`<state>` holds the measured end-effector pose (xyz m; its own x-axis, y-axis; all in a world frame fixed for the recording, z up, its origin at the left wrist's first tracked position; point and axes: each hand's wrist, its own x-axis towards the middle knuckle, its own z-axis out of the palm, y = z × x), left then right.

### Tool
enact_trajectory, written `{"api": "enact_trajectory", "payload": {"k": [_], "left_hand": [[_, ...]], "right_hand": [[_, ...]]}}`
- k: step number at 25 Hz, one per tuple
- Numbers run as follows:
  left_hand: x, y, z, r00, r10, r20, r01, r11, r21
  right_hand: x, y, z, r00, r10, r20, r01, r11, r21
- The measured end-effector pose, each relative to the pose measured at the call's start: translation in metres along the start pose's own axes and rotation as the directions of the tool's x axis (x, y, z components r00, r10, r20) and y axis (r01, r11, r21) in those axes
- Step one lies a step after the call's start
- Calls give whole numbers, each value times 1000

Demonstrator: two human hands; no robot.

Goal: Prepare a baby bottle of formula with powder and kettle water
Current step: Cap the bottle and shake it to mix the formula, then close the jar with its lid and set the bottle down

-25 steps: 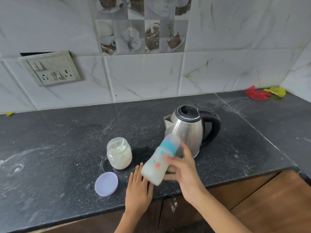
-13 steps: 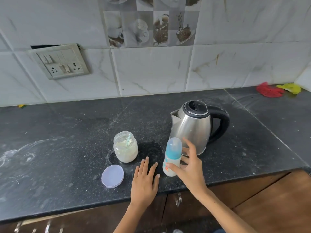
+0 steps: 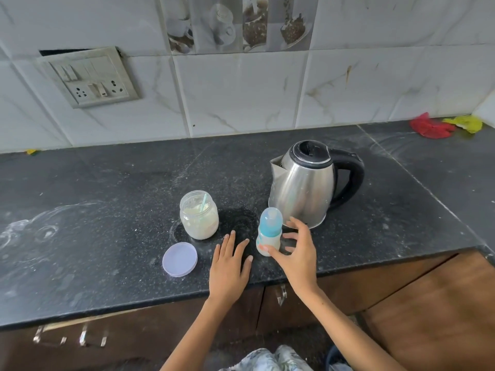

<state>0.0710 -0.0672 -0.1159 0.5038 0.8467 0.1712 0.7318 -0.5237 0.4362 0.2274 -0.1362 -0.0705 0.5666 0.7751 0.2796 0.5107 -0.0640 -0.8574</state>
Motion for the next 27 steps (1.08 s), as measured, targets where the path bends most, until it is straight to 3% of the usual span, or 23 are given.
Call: {"api": "enact_trajectory", "payload": {"k": [3, 7, 10, 13, 16, 18, 20, 22, 24, 25, 27], "left_hand": [[-1, 3, -20, 1000, 11, -7, -12, 982, -187], [-18, -14, -53, 984, -15, -179, -16, 985, -171], [-27, -47, -70, 963, -167, -210, 168, 986, -14], [-28, -68, -80, 915, -391, -98, 397, 917, 47], [-22, -74, -84, 893, -447, -51, 450, 891, 64], [-20, -72, -87, 902, -425, -80, 427, 904, 10], [-25, -66, -92, 929, -349, -119, 318, 922, -219], [-29, -51, -100, 955, -261, -144, 173, 878, -446], [-30, -37, -106, 963, -221, -156, 98, 822, -561], [-28, -31, -106, 962, -216, -165, 75, 796, -601], [-23, -24, -106, 961, -211, -178, 47, 761, -648]], "right_hand": [[-28, -6, 2, 990, -106, -97, 103, 994, -35], [-45, -28, 32, 951, -292, 99, 294, 956, -10], [-37, -41, 59, 924, -299, 239, 300, 953, 30], [-26, -47, 79, 902, -281, 328, 302, 953, -13], [-19, -49, 92, 896, -215, 390, 247, 968, -35], [-15, -53, 96, 902, -118, 416, 140, 990, -22], [-10, -66, 93, 844, 92, 528, -121, 992, 22], [-4, -81, 86, 653, 292, 699, -450, 892, 49], [1, -88, 82, 504, 330, 798, -637, 766, 86], [4, -88, 81, 487, 311, 816, -688, 712, 139], [8, -92, 78, 533, 290, 795, -736, 622, 266]]}}
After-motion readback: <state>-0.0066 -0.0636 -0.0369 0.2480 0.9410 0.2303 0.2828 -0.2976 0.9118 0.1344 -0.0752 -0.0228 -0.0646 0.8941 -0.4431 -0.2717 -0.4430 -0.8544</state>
